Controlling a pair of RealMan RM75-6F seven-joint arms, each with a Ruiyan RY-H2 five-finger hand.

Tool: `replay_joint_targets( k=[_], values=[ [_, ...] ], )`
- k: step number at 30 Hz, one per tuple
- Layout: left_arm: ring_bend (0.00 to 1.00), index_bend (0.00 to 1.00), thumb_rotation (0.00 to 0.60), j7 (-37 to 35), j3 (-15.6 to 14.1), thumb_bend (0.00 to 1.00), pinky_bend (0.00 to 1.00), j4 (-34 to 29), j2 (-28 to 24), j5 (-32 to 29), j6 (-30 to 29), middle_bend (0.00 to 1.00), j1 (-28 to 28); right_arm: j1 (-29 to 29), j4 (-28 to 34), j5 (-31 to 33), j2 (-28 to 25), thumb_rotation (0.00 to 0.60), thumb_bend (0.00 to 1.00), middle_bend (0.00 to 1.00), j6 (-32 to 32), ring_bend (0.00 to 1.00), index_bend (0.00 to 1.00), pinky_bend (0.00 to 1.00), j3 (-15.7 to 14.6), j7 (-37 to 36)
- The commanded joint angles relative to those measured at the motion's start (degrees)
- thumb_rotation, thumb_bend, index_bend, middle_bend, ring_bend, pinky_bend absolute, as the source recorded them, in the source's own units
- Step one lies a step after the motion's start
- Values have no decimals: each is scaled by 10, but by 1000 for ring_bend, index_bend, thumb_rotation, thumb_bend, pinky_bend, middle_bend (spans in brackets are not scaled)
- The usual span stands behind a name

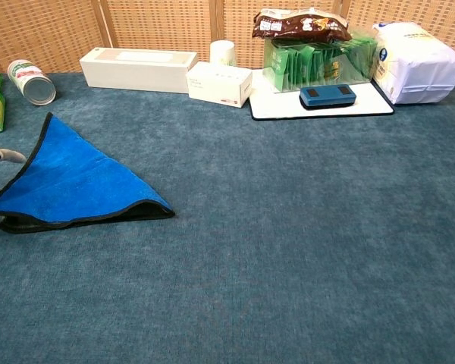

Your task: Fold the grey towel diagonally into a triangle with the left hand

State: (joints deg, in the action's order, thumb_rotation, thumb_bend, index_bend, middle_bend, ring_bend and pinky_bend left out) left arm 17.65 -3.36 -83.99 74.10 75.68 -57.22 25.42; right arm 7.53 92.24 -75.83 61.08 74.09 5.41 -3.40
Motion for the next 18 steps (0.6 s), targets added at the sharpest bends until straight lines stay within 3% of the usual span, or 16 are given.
replay_joint_targets(
  k=[1, 5, 15, 18],
  values=[
    [0, 108, 600, -26, -4, 444, 39, -3, -11, 15, 12, 0, 5, 0, 0, 1, 0, 600, 0, 0, -1, 0, 0, 55, 0, 0],
    [0, 2, 600, -56, -7, 343, 18, 1, -19, 40, 8, 0, 7, 1, 0, 1, 1, 600, 0, 0, -3, 0, 0, 55, 0, 1],
    [0, 0, 600, -80, -15, 297, 0, 6, -33, 66, -1, 0, 3, 1, 1, 1, 2, 600, 0, 0, -2, 0, 0, 55, -1, 5],
    [0, 0, 600, -107, -10, 297, 0, 9, -37, 85, -33, 0, -6, 1, 1, 1, 2, 600, 0, 0, -2, 0, 0, 54, -1, 6]
  ],
)
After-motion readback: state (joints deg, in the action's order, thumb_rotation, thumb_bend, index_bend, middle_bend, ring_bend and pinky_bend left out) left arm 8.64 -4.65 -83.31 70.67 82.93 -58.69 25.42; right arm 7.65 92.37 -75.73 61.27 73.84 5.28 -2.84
